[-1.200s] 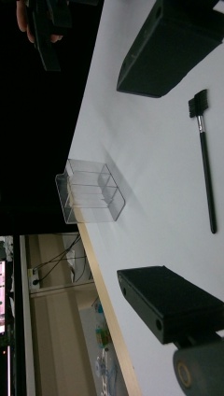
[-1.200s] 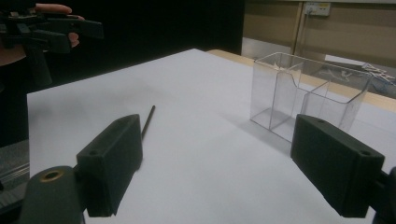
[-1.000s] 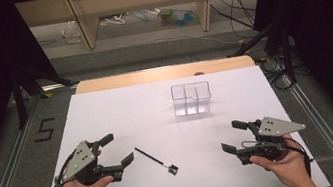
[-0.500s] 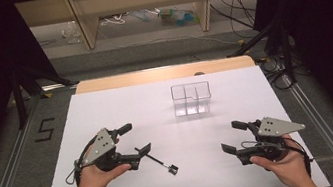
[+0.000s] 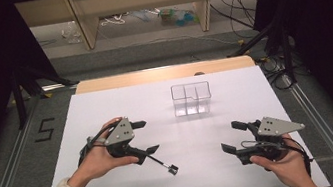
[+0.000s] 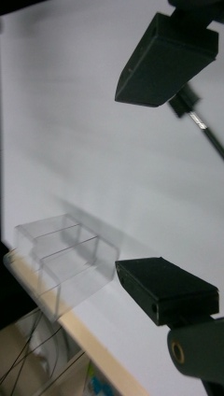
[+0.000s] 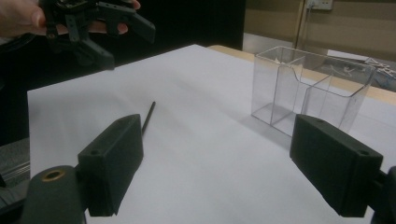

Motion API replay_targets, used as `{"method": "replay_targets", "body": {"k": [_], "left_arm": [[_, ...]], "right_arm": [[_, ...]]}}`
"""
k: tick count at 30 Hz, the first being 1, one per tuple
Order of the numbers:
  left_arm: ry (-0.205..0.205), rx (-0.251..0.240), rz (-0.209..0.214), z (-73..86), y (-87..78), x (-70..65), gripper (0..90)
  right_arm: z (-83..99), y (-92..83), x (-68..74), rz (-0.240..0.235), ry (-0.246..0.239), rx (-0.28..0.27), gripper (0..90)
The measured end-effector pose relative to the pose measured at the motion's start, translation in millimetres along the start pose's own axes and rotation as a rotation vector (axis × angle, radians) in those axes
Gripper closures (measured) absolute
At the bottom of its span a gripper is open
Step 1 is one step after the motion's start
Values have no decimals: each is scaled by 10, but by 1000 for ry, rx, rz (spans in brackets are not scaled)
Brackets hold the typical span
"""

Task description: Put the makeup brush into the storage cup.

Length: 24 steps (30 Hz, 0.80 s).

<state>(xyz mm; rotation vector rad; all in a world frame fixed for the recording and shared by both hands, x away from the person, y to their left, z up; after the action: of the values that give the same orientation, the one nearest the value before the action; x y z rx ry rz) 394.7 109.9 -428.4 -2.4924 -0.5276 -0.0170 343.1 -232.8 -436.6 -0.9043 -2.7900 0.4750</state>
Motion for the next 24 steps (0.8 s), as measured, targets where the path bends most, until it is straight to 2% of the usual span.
{"method": "replay_targets", "body": {"k": [1, 2, 3, 4, 5, 6, 7, 8, 9, 10, 12, 15, 16, 17, 18, 22, 23, 24], "left_arm": [[48, 86, 33, 22, 73, 30, 162], [48, 86, 33, 22, 73, 30, 175], [71, 135, 61, 39, 111, 37, 178], [100, 190, 79, 61, 160, 50, 191], [151, 272, 111, 93, 222, 62, 208], [151, 272, 111, 93, 222, 62, 216], [184, 310, 128, 107, 257, 65, 221], [210, 346, 142, 119, 291, 63, 242], [235, 368, 149, 126, 326, 55, 266], [274, 395, 161, 131, 355, 55, 284], [312, 451, 204, 140, 421, 33, 292], [402, 544, 226, 160, 488, 23, 314], [453, 606, 247, 183, 529, 20, 322], [453, 606, 247, 183, 529, 20, 325], [467, 636, 261, 201, 552, 16, 336], [488, 693, 297, 268, 618, 10, 362], [494, 708, 304, 278, 627, 18, 373], [503, 723, 308, 296, 644, 26, 380]], "right_arm": [[4, -5, 2, 4, 6, 9, 186], [10, -12, 15, -2, 25, 22, 186], [11, -15, 12, -2, 25, 24, 186], [3, 6, 0, -3, 9, -8, 186], [9, -3, 10, -12, 25, 9, 186], [12, -4, 16, -15, 33, 13, 187], [12, -5, 15, -15, 34, 14, 187], [7, 4, -8, -4, 7, -2, 188], [13, 0, 6, -11, 30, 11, 188], [10, 0, -11, 2, 11, 7, 188], [12, 1, -15, 3, 9, 6, 189], [15, -1, -11, -1, 14, 10, 192], [14, 5, -9, 2, 17, 1, 192], [14, 5, -9, 2, 17, 1, 192], [16, -1, -9, -2, 15, 11, 193], [18, 13, -12, -6, 15, -3, 194], [26, 9, 9, -17, 44, 13, 195], [25, 10, 6, -17, 42, 11, 196]]}}
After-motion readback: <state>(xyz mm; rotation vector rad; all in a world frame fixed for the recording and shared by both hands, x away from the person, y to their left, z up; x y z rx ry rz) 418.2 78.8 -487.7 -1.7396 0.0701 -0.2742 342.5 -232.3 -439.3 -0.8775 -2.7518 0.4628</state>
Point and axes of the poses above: each handheld gripper's, and its own axes: y roughly forward along the jaws, z roughly out of its underside, x roughly to its left, the point moved 4 cm from there along y, roughly forward along the jaws, and after that the axes turned 4 degrees about x, right-handed, at the moved point
